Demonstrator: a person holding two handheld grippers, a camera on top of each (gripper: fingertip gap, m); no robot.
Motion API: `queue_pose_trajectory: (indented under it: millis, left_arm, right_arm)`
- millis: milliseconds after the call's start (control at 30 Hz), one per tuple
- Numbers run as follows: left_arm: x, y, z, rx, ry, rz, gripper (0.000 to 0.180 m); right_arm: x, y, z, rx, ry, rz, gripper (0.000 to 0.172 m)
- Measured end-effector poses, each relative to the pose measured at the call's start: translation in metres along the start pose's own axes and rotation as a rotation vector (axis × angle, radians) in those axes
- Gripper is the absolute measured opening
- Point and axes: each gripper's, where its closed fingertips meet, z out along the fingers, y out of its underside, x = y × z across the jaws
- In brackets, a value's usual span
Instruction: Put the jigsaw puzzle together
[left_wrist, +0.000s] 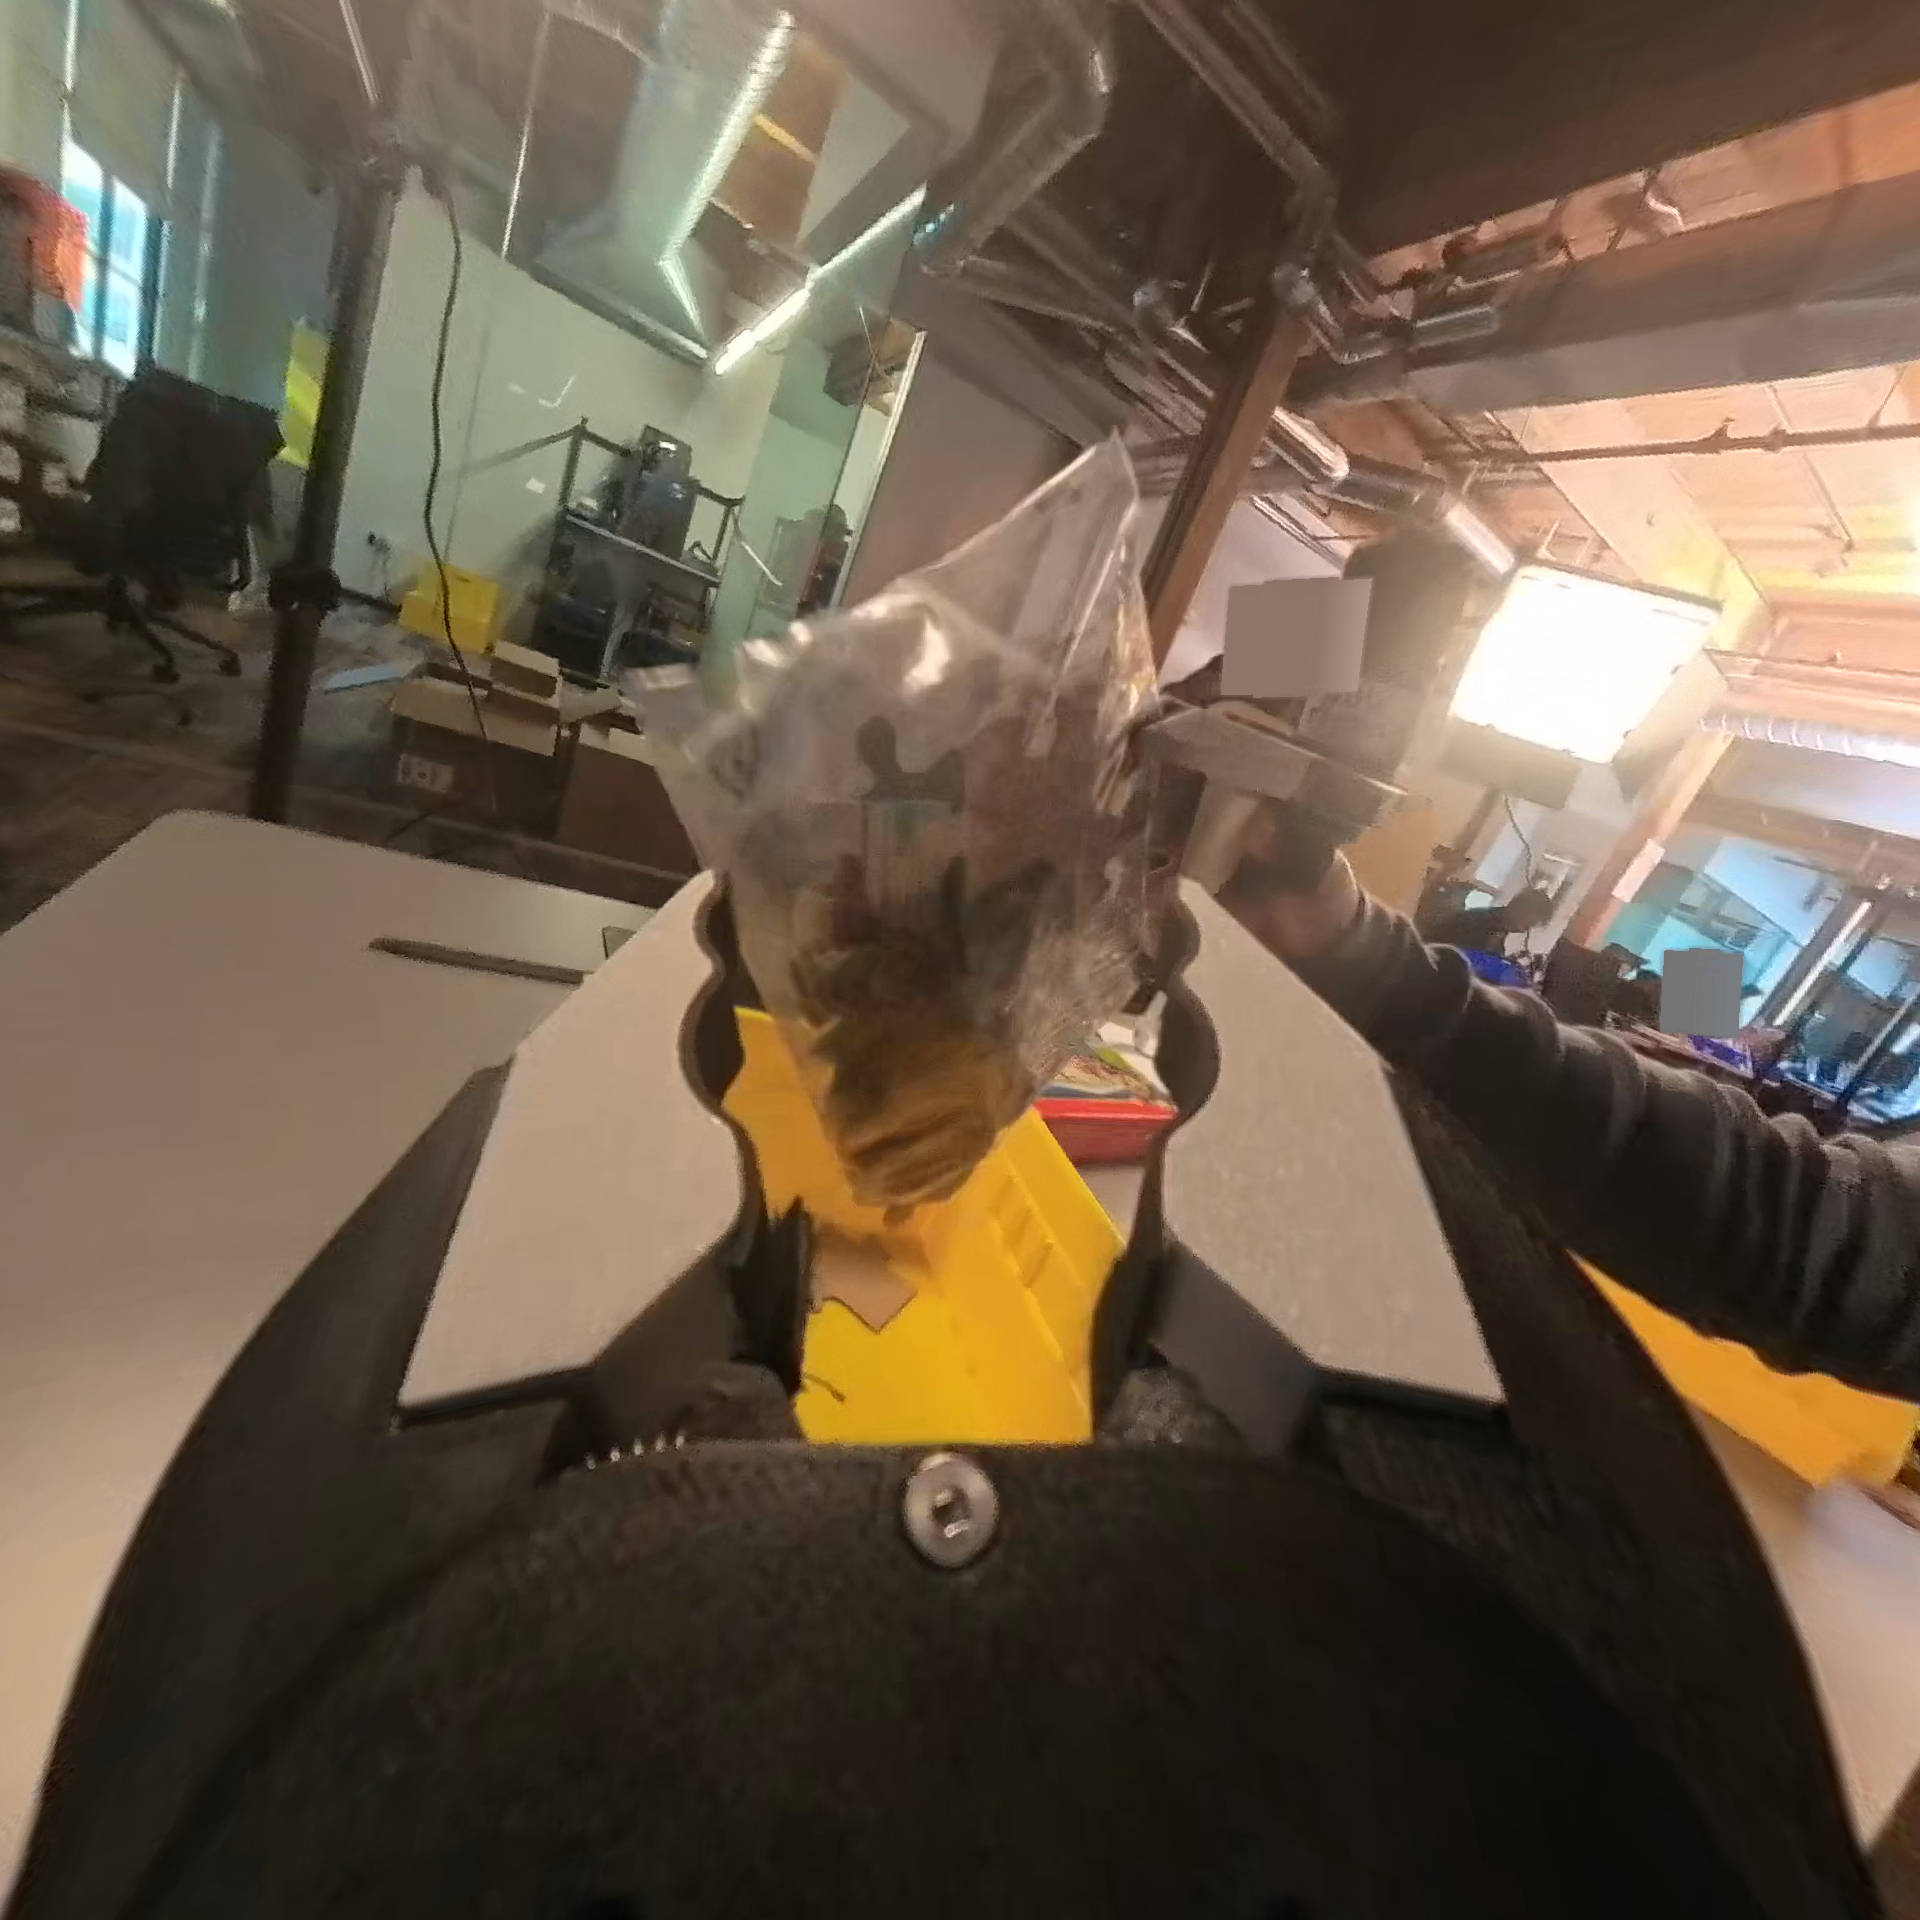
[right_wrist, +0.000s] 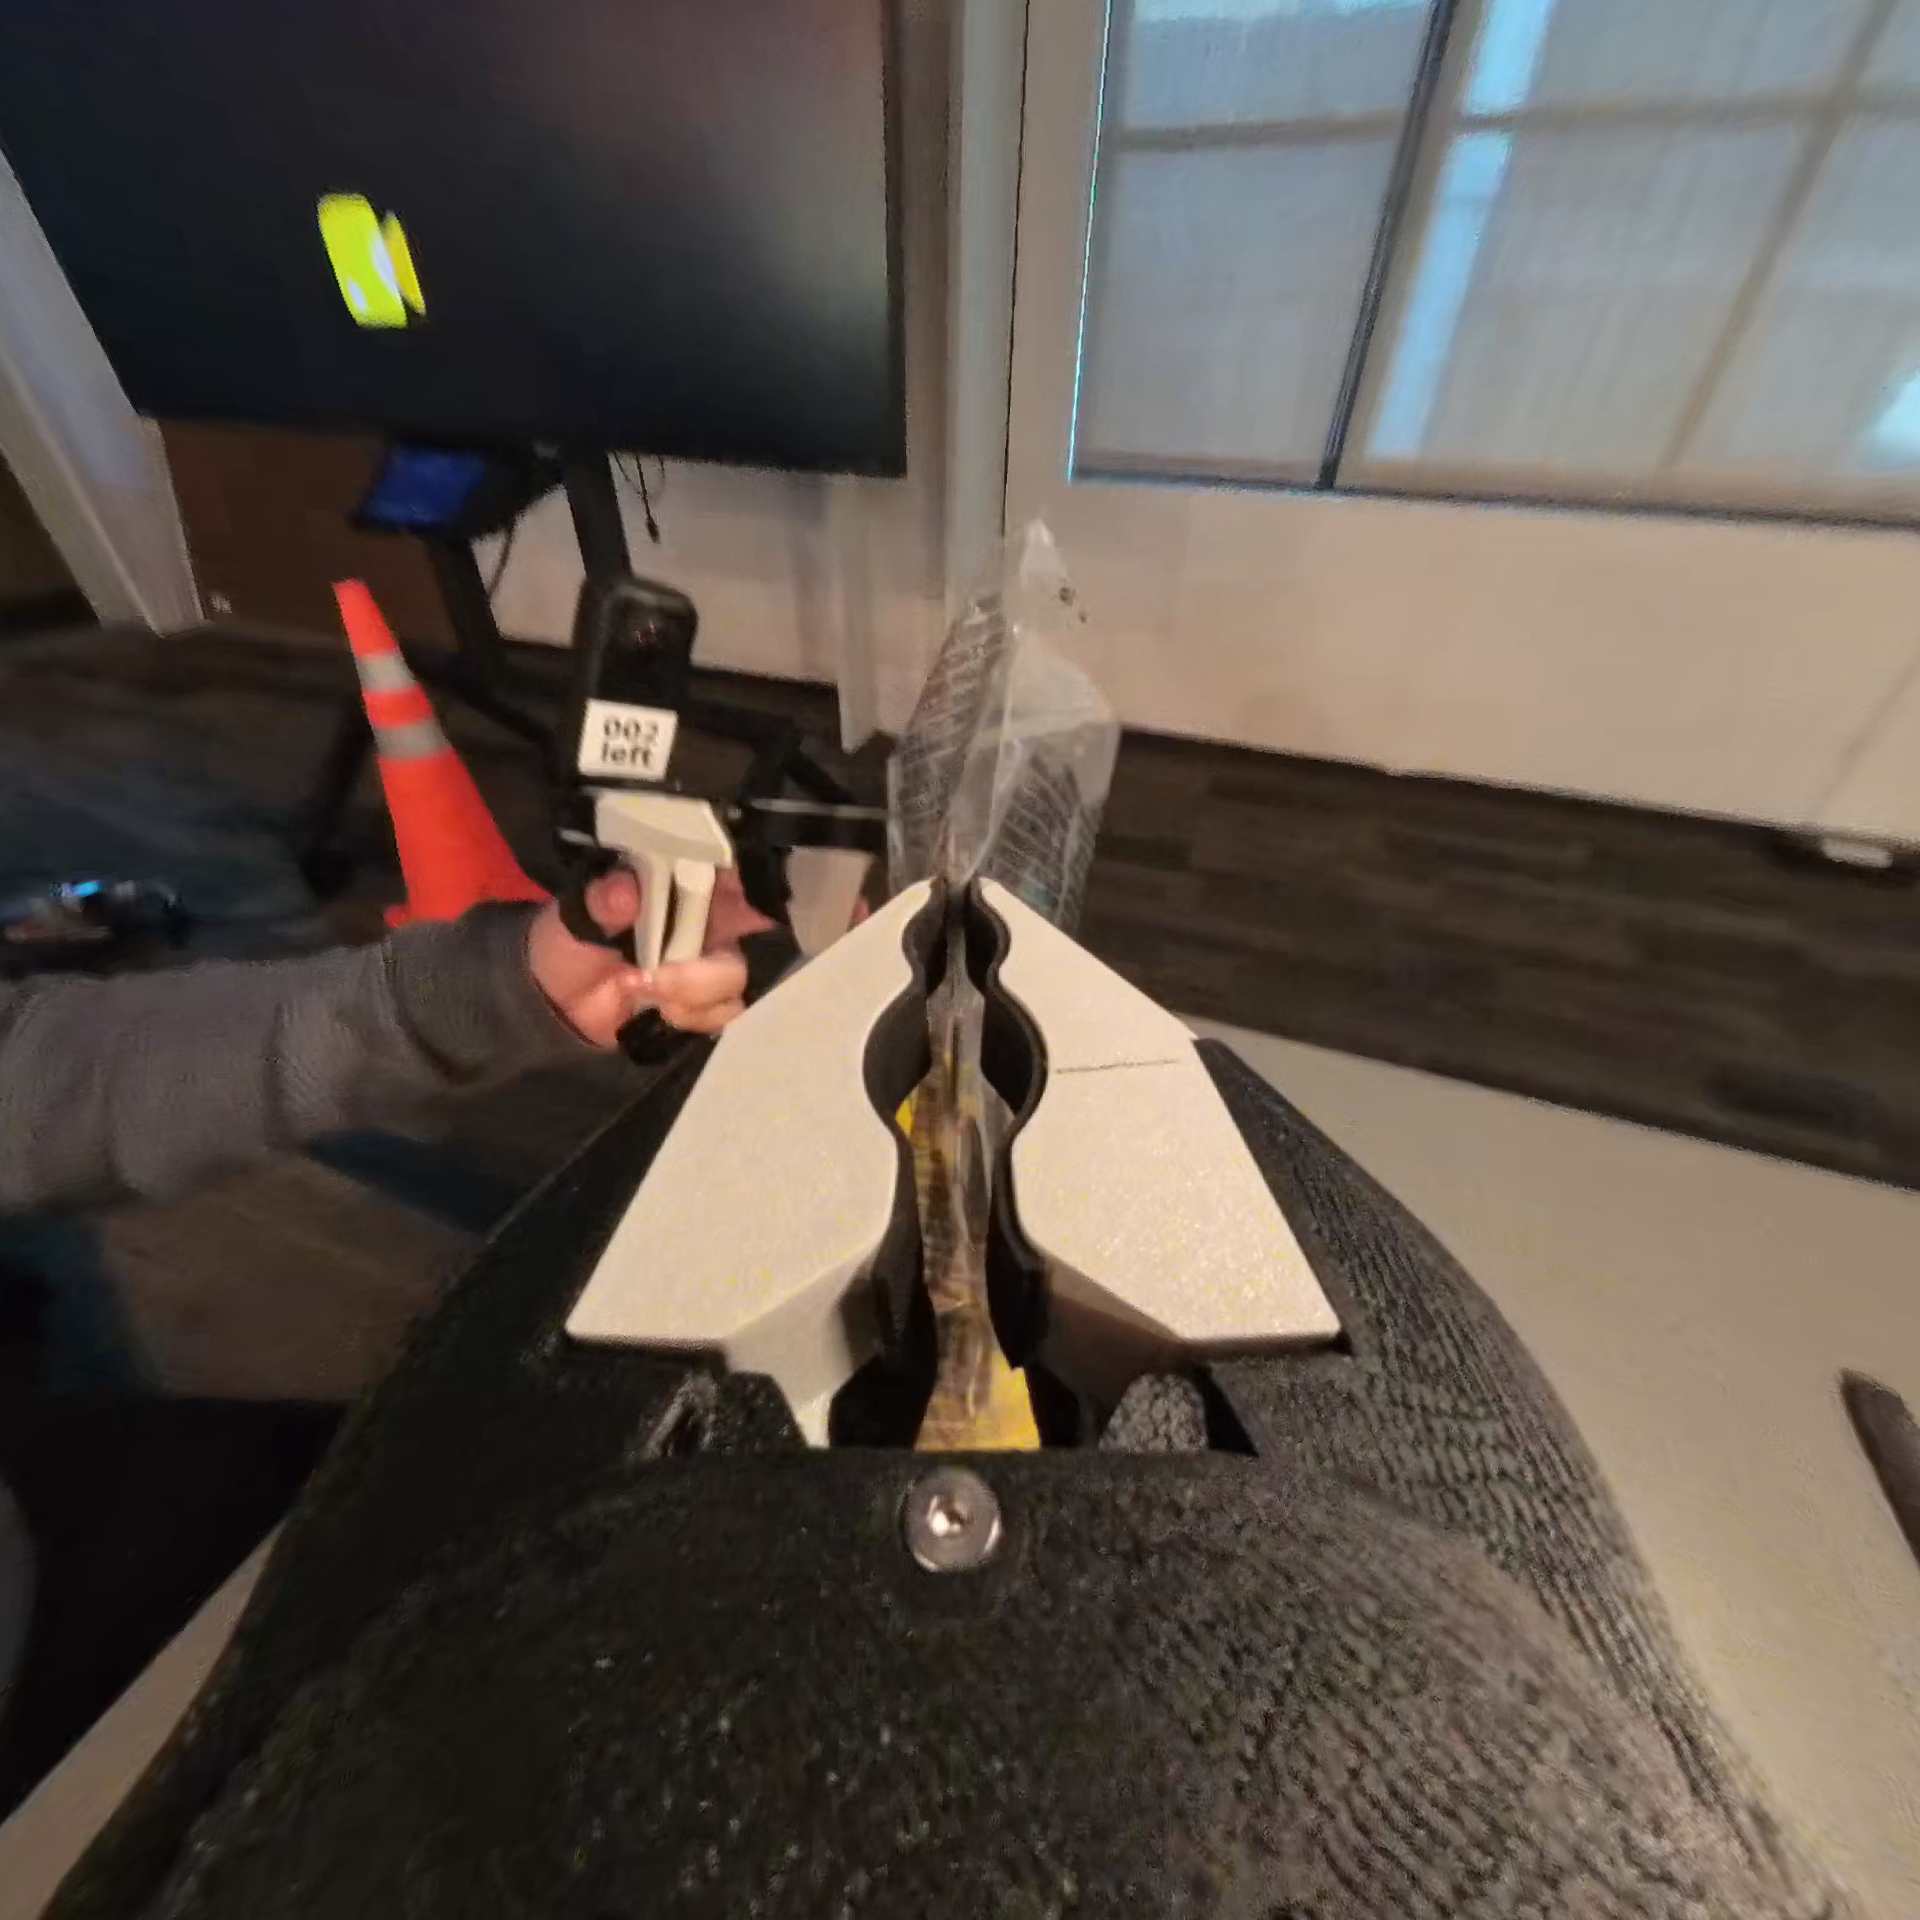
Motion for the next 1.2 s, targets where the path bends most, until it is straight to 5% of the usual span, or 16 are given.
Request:
queue_pose_trajectory:
  millis: [267,400,500,767,867,933,1200]
  left_arm:
    - [0.033,0.068,0.019,-0.141,0.066,-0.036,0.098]
    - [0.049,0.063,0.042,-0.049,0.164,-0.17,0.092]
    - [0.044,0.041,0.044,0.102,0.204,-0.286,0.071]
    - [0.034,0.028,0.041,0.216,0.288,-0.432,0.067]
    - [0.048,0.022,0.039,0.223,0.448,-0.488,0.02]
    - [0.057,0.024,0.036,0.205,0.519,-0.483,0.011]
    - [0.039,0.046,0.028,0.002,0.412,-0.46,0.007]
  right_arm:
    - [0.001,-0.07,-0.001,0.261,-0.007,0.079,0.001]
    - [-0.006,-0.099,0.005,0.338,-0.074,0.132,0.001]
    - [-0.008,-0.107,0.007,0.372,-0.091,0.148,0.001]
    - [-0.008,-0.117,0.004,0.443,-0.129,0.214,0.001]
    - [-0.006,-0.117,0.004,0.467,-0.134,0.237,0.001]
    - [-0.003,-0.119,0.001,0.485,-0.125,0.245,0.001]
    - [0.022,-0.089,-0.005,0.446,0.027,0.2,0.0]
